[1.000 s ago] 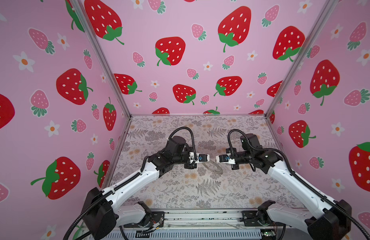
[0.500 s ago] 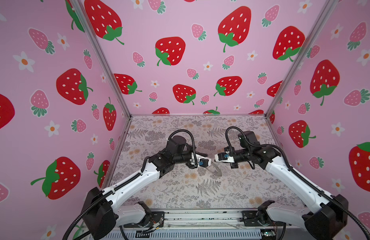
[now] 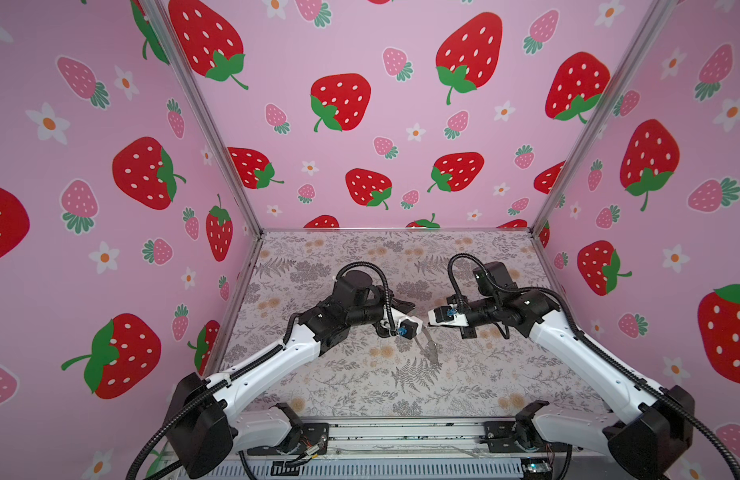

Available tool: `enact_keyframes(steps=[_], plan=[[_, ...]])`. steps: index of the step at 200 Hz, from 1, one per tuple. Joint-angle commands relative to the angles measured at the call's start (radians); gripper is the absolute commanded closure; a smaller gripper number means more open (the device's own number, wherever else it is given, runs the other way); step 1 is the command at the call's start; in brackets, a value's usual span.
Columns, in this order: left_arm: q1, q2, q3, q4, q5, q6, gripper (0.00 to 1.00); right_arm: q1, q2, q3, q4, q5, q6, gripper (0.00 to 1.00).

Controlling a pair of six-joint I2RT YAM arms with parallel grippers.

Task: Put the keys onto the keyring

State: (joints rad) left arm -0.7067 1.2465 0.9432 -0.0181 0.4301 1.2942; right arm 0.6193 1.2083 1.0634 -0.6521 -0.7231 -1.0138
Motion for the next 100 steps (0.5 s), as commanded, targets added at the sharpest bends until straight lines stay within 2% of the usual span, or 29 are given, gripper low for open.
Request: enact_keyframes(steps=[1,71,100], plan=[[-0.004,0.019,0.018,0.059,0.020,0.022,1.00,0.004,-0.021,0.009,-0.013,-0.044,0.010,1.00],[-0.028,0.067,0.015,0.203,-0.006,-0.066,1.00,0.004,-0.026,0.001,-0.031,-0.042,0.007,1.00],[-0.038,0.062,0.005,0.202,0.009,-0.091,1.00,0.003,-0.039,-0.006,-0.010,-0.043,0.017,1.00]])
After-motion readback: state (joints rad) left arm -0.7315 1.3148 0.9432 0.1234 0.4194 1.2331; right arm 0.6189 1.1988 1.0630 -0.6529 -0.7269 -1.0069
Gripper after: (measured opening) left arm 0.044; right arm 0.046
